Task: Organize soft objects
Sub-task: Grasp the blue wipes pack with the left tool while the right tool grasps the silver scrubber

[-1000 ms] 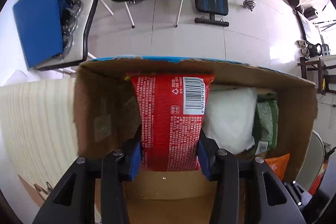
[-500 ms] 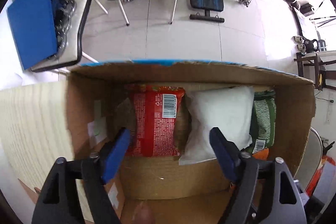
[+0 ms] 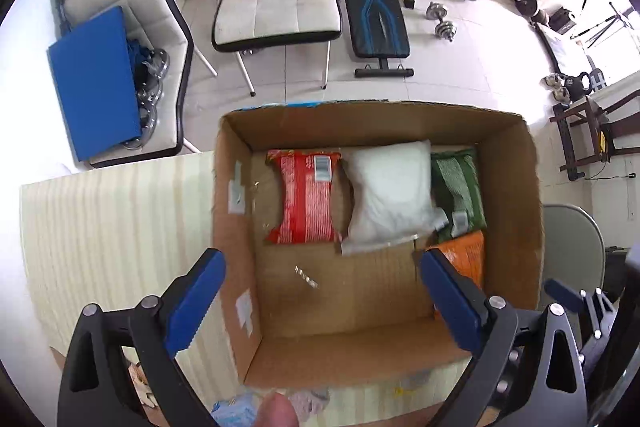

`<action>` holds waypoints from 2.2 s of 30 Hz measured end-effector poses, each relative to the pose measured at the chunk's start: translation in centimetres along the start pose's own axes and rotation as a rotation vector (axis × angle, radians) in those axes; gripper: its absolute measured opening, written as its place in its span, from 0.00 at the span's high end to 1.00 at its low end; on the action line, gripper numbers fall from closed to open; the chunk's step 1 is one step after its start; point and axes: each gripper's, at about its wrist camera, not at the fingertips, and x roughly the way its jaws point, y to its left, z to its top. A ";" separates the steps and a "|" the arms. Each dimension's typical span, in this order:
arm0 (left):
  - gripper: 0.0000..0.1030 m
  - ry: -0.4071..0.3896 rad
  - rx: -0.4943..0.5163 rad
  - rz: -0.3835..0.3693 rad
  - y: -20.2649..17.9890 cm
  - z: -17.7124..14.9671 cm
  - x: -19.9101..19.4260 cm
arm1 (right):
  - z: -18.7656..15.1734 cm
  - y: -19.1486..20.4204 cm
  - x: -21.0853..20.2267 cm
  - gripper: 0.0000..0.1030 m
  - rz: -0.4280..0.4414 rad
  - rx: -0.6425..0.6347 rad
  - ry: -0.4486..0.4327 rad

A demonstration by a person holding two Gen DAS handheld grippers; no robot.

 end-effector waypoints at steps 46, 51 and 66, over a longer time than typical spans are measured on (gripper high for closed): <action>0.32 0.439 -0.550 -0.160 17.1 -29.5 15.2 | -15.8 2.0 8.9 0.00 0.135 -0.008 0.183; 0.31 0.407 -0.593 -0.221 17.2 -30.8 14.3 | -14.2 2.8 10.3 0.00 0.100 -0.030 0.189; 0.31 0.394 -0.237 -0.036 8.8 -29.9 13.4 | -19.2 4.6 12.5 0.53 0.081 -0.214 0.355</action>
